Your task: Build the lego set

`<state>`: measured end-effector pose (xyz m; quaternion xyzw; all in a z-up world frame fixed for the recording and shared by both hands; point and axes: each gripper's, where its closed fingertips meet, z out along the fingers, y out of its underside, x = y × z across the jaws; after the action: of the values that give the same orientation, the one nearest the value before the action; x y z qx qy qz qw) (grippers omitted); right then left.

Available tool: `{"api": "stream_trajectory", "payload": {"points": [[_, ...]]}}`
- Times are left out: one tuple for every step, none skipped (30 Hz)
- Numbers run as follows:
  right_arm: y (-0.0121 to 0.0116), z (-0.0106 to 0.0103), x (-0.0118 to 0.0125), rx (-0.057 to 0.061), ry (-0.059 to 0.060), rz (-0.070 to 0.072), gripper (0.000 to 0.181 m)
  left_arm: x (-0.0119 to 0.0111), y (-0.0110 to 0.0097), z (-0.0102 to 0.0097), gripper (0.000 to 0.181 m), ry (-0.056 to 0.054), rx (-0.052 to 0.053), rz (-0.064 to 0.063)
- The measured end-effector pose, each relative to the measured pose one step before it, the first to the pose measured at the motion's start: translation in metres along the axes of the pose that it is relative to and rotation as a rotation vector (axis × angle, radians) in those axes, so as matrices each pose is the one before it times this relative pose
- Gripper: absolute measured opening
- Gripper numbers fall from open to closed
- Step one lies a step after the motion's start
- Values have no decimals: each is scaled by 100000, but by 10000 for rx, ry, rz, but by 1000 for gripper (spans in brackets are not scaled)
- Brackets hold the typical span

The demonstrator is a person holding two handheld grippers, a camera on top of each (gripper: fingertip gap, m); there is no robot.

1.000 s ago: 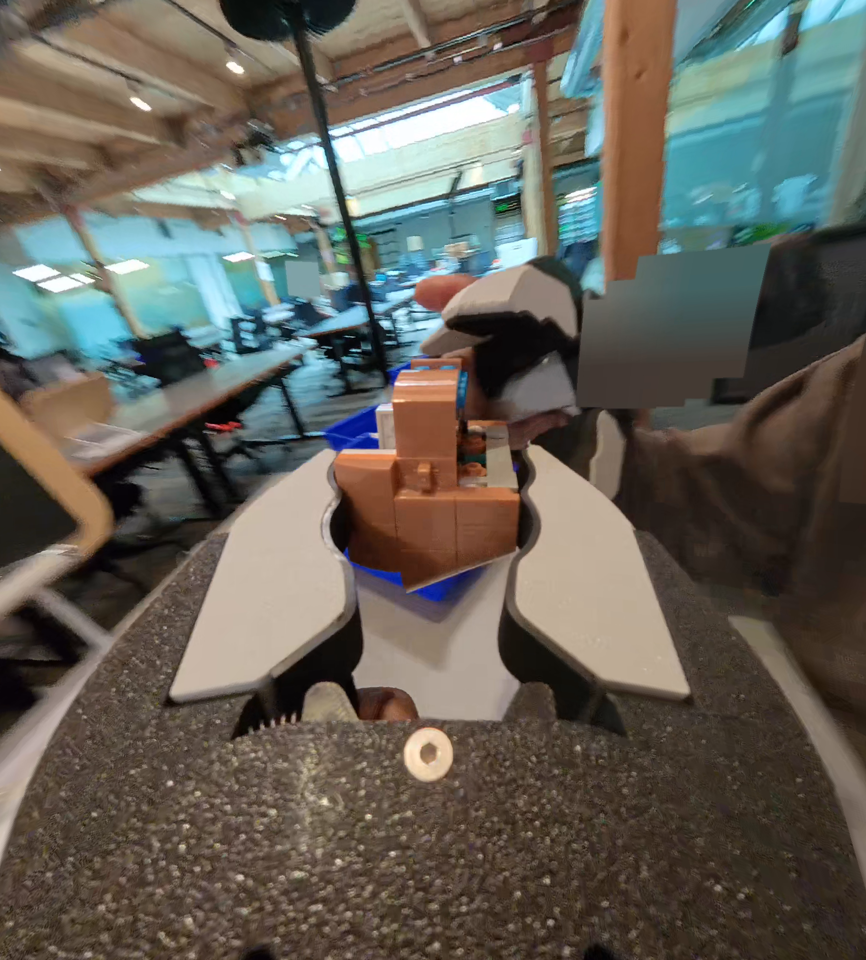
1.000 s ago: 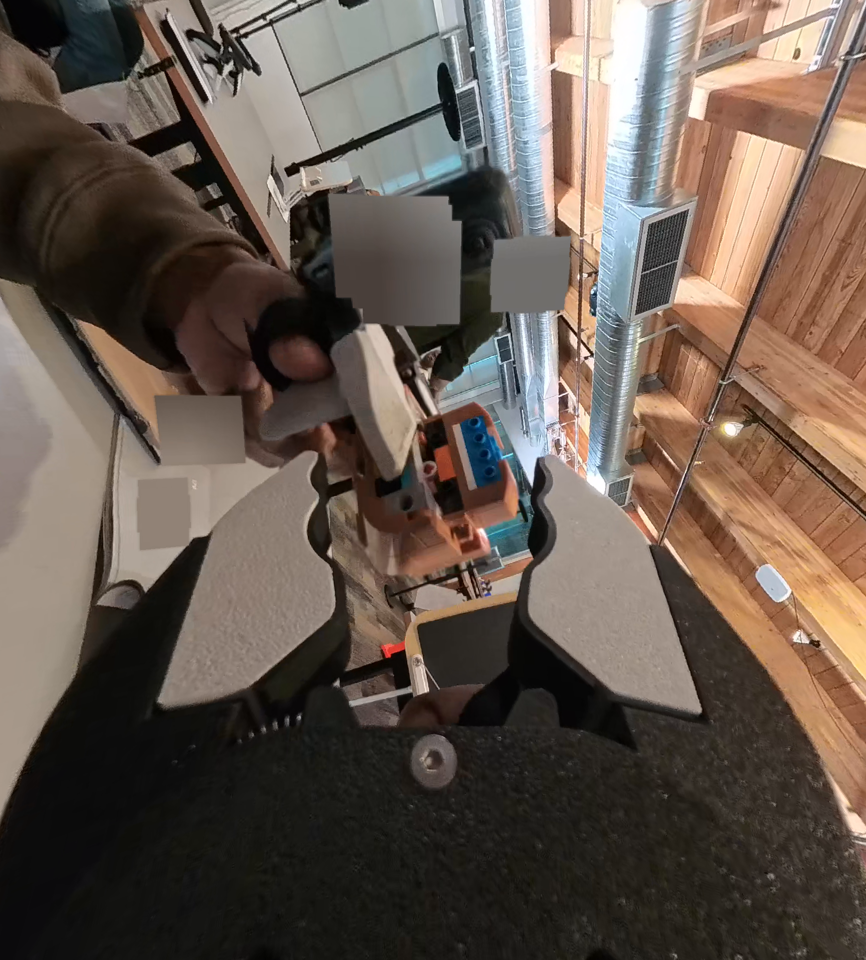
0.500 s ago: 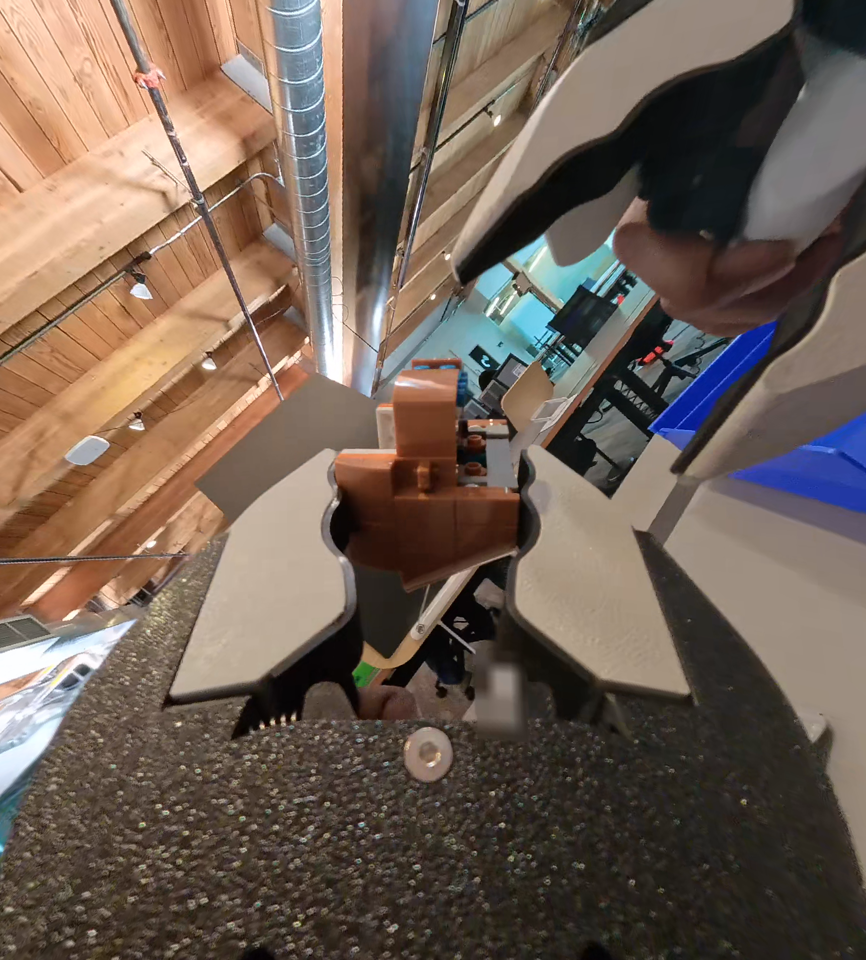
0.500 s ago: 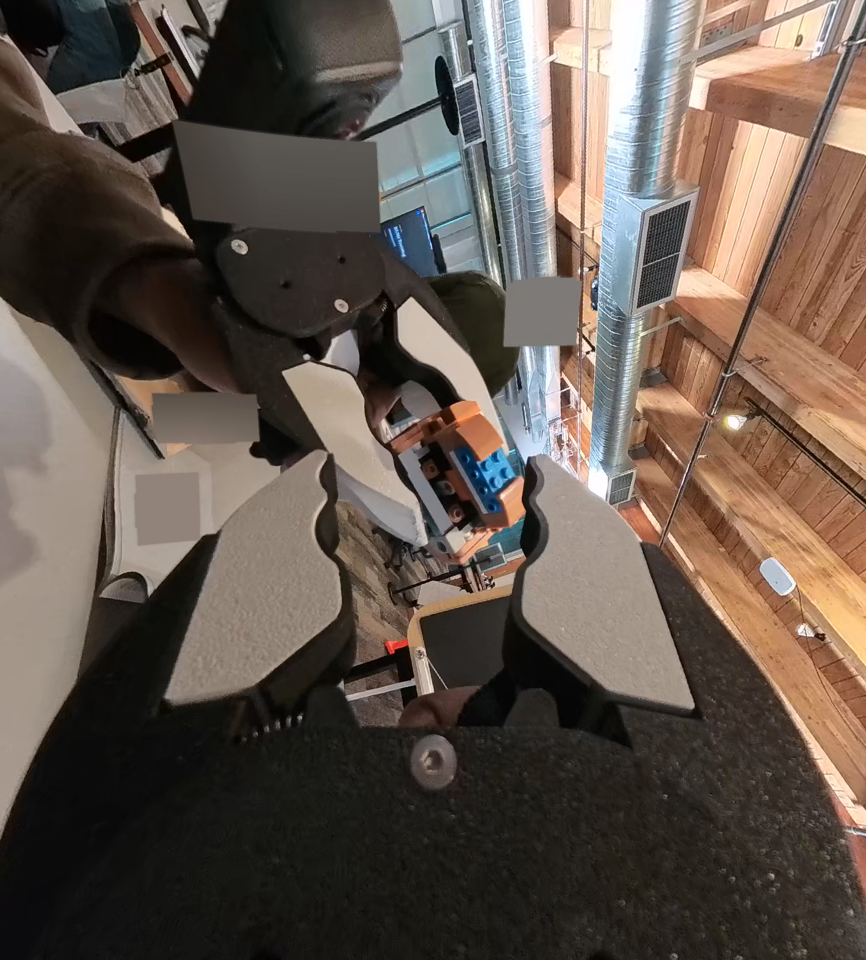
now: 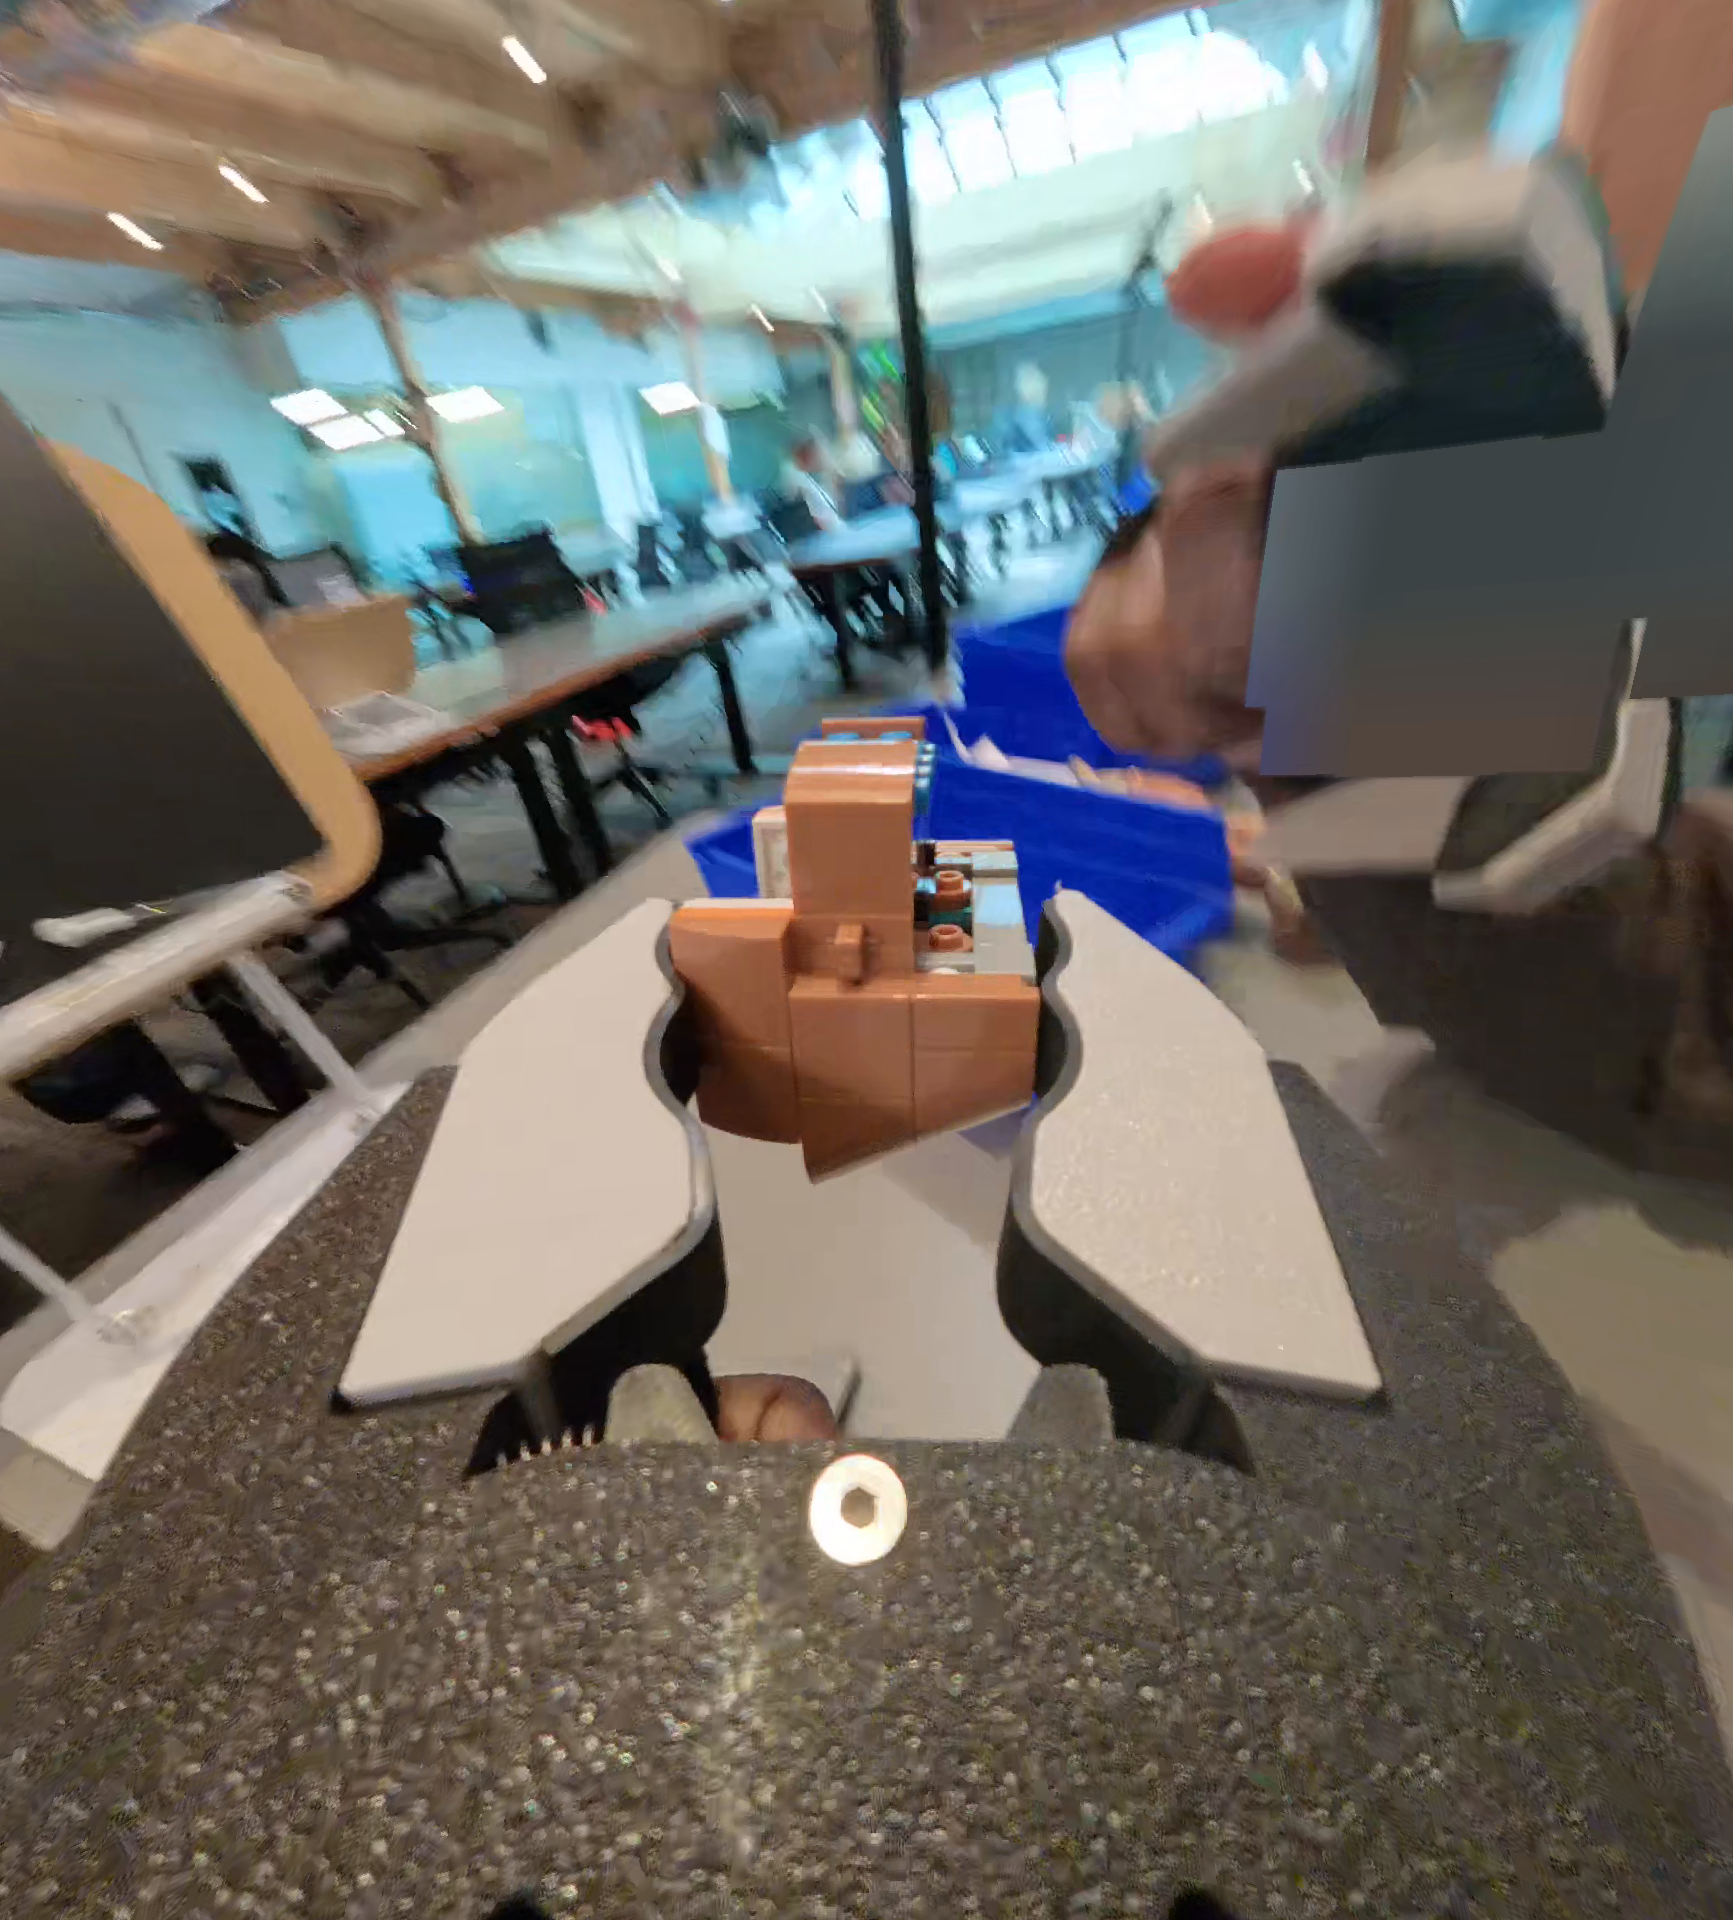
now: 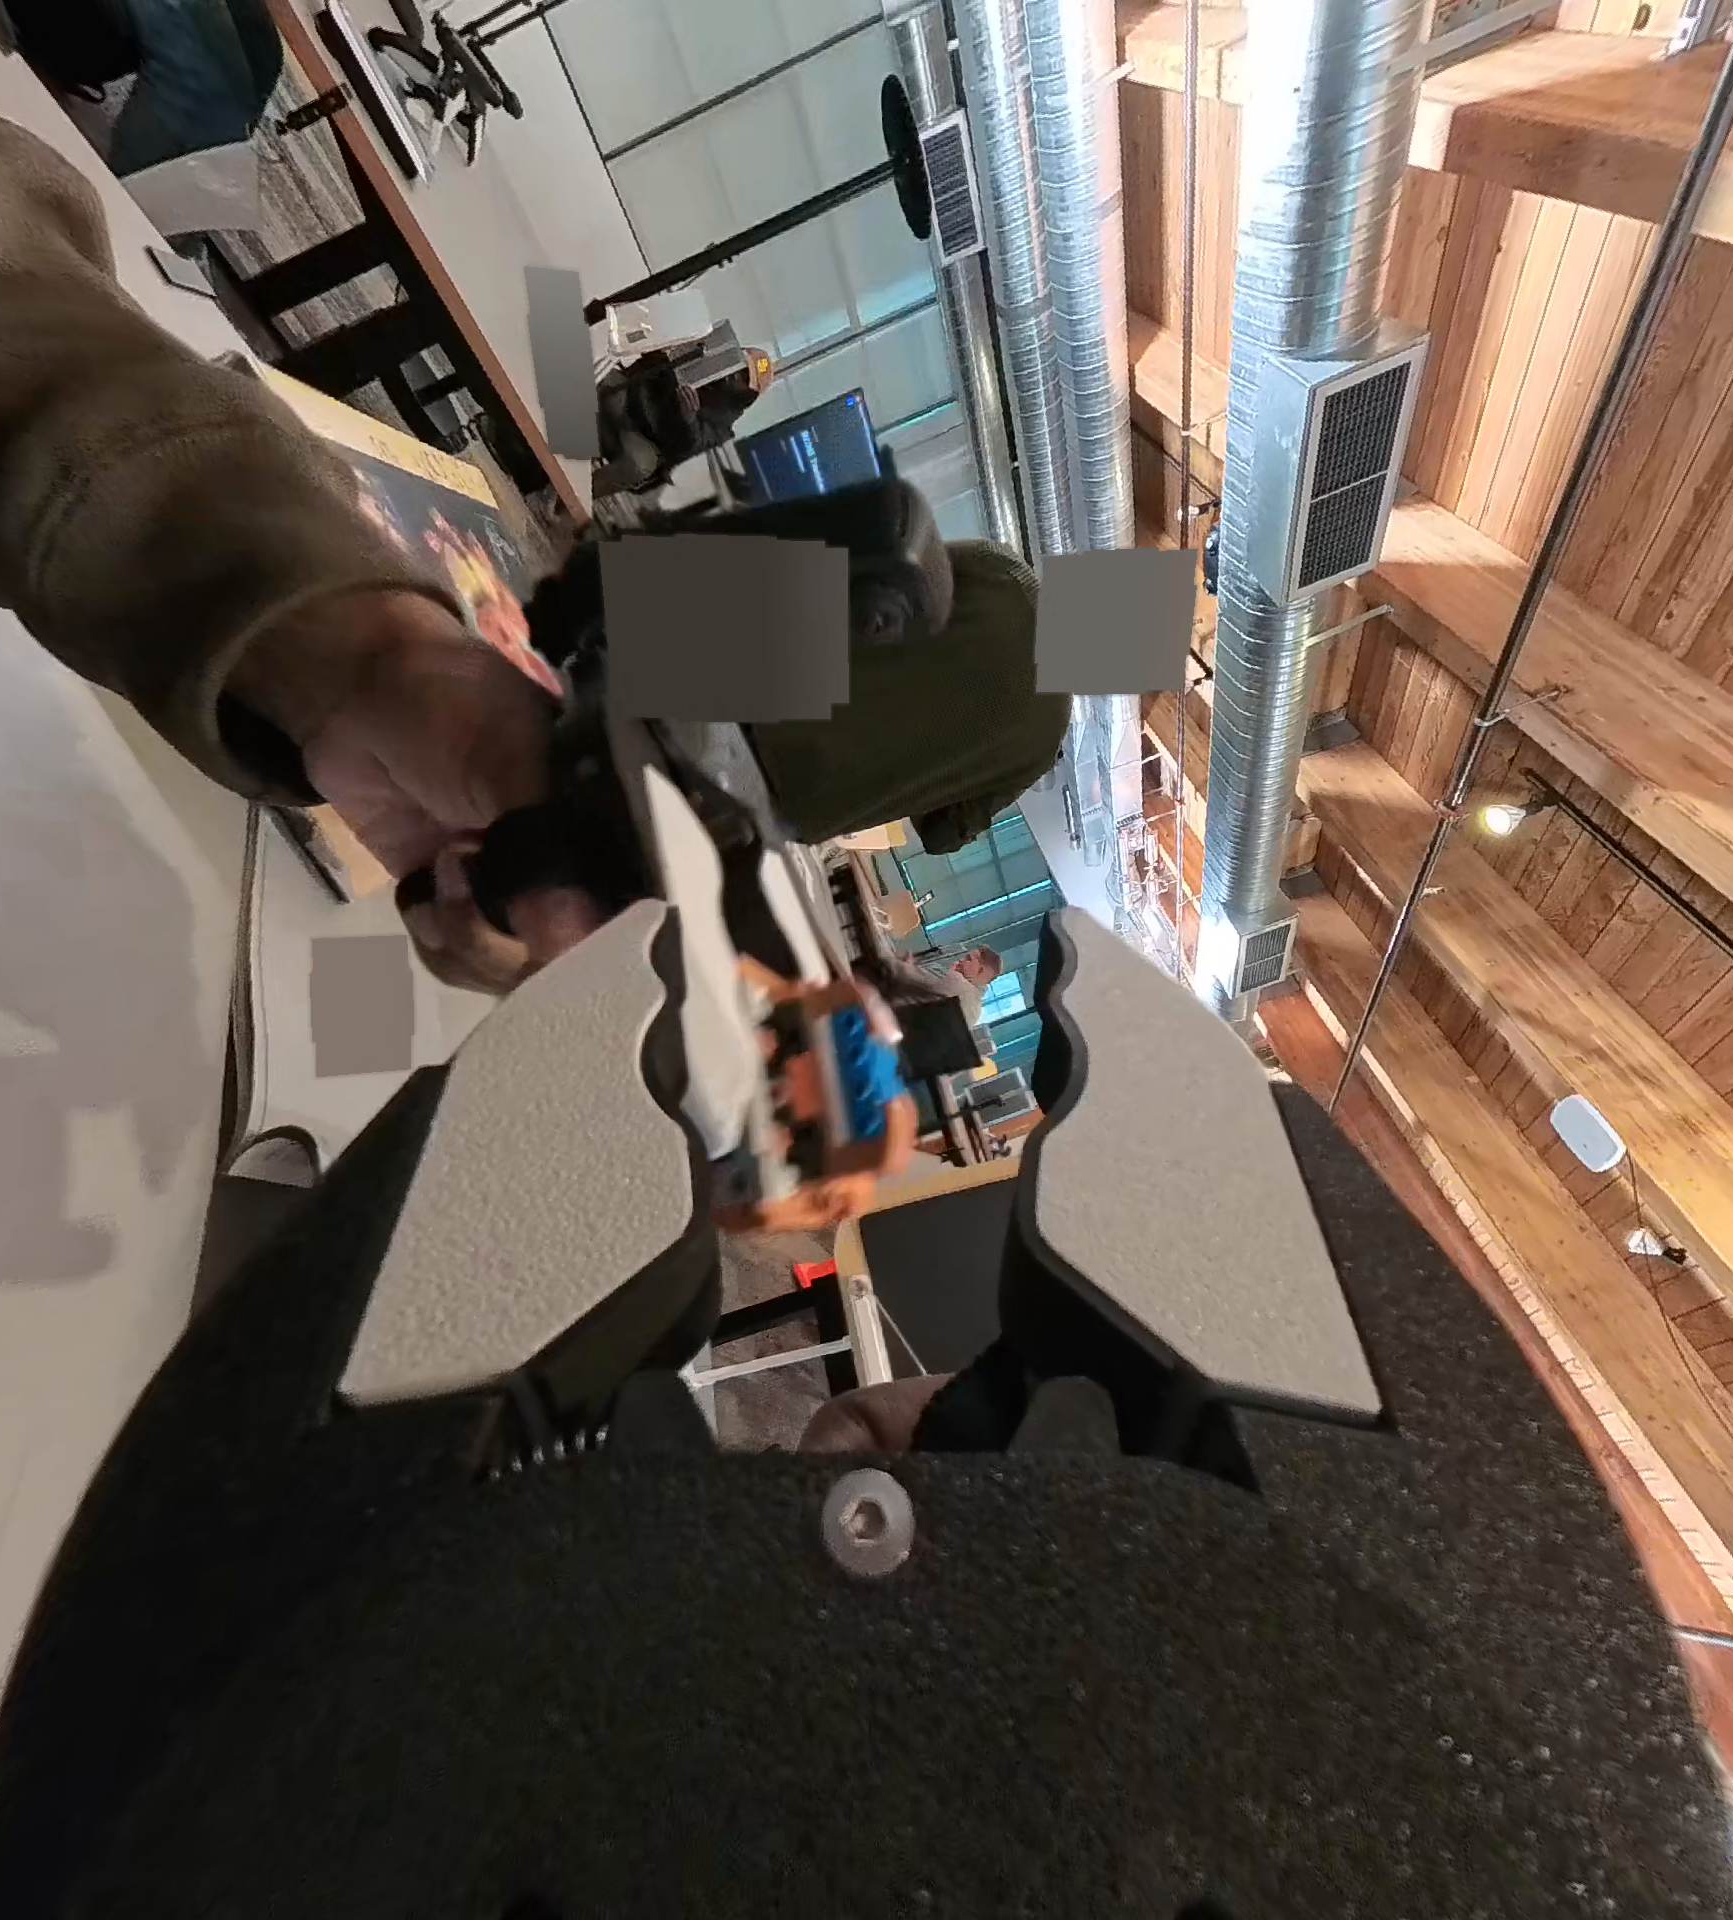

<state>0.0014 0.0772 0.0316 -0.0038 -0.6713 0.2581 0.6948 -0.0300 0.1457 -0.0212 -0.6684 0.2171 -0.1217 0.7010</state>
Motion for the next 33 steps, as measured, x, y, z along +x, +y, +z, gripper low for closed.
{"api": "stream_trajectory", "payload": {"points": [[94, -17, -63, -12, -31, 29, 65, 753, 1562, 482, 63, 475, -727, 130], [137, -16, -66, -34, -24, 21, 64, 654, 1717, 604, 63, 276, -721, 341], [180, -4, -67, -57, -25, 9, 64, 717, 1857, 748, 63, 208, -735, 452], [183, -6, -72, -63, -21, 6, 64, 919, 1973, 929, 63, 263, -758, 382], [190, -16, -76, -51, -27, 15, 64, 1049, 1893, 1053, 63, 318, -701, 265], [210, -22, -75, -47, -29, 28, 64, 1052, 1625, 1148, 63, 325, -526, 90], [253, -18, -77, -58, -28, 32, 64, 1111, 1355, 1178, 63, 408, -370, -76], [264, -21, -64, -57, -29, 36, 64, 1005, 1141, 1129, 63, 419, -299, -181], [265, -14, -98, -38, -35, 58, 64, 747, 957, 1030, 63, 309, -235, -186], [282, 2, -134, -37, -54, 69, 63, 552, 839, 877, 63, 217, -226, -91], [324, 17, -158, -64, -58, 38, 63, 481, 705, 703, 63, 184, -215, 9], [378, 29, -157, -86, -52, 2, 63, 392, 611, 517, 63, 145, -211, 70], [373, 30, -139, -86, -59, 8, 63, 280, 457, 345, 63, 87, -177, 79], [332, 16, -107, -63, -57, 40, 63, 137, 165, 176, 64, 27, -12, 68], [282, 6, -57, -36, -38, 58, 63, 108, -89, 5, 63, 68, 111, -28], [243, -2, -10, -26, -23, 53, 63, 58, 16, -30, 64, 101, 9, -123], [242, -3, 2, -33, -18, 42, 63, 24, 62, -74, 64, 111, -3, -133], [202, -3, 20, -37, -10, 34, 63, -15, 112, -74, 64, 80, -11, -97], [155, -16, 27, -24, -7, 28, 63, -6, 127, -78, 64, 68, -7, -38], [109, -30, 9, -15, -10, 27, 63, -8, 167, -65, 64, 27, -38, 40], [90, -16, 12, -22, -10, 20, 63, -36, 234, -38, 64, -20, -98, 90], [48, -14, 16, -25, -1, 1, 63, -53, 339, 24, 64, -61, -196, 116], [52, -2, 13, -26, 5, -13, 63, -16, 412, 74, 63, -64, -226, 128], [24, -4, 2, -23, -1, -9, 63, 89, 344, 70, 63, -5, -173, 134], [20, 0, -8, -13, -7, 1, 63, 158, 167, 22, 62, 30, -62, 64], [32, 7, 3, -14, -1, 2, 63, 154, -12, -40, 63, 37, 44, -9], [43, 12, 2, -24, 5, -2, 63, 66, -82, -130, 63, -5, 76, -21], [66, 3, 12, -28, 7, 0, 63, -46, -102, -207, 63, -67, 90, -7], [65, 25, 9, -24, 6, 5, 63, -7, -108, -257, 63, -27, 94, 28], [66, 25, -3, -25, -1, 9, 63, -29, -140, -318, 64, -43, 123, 69], [78, 34, -26, -26, -5, 10, 63, 75, -203, -364, 65, 4, 173, 140], [102, 34, -9, -36, 2, 6, 63, 120, -273, -405, 66, 14, 223, 199], [139, 55, 4, -68, 17, -2, 62, 109, -330, -421, 67, -12, 259, 231]]}}
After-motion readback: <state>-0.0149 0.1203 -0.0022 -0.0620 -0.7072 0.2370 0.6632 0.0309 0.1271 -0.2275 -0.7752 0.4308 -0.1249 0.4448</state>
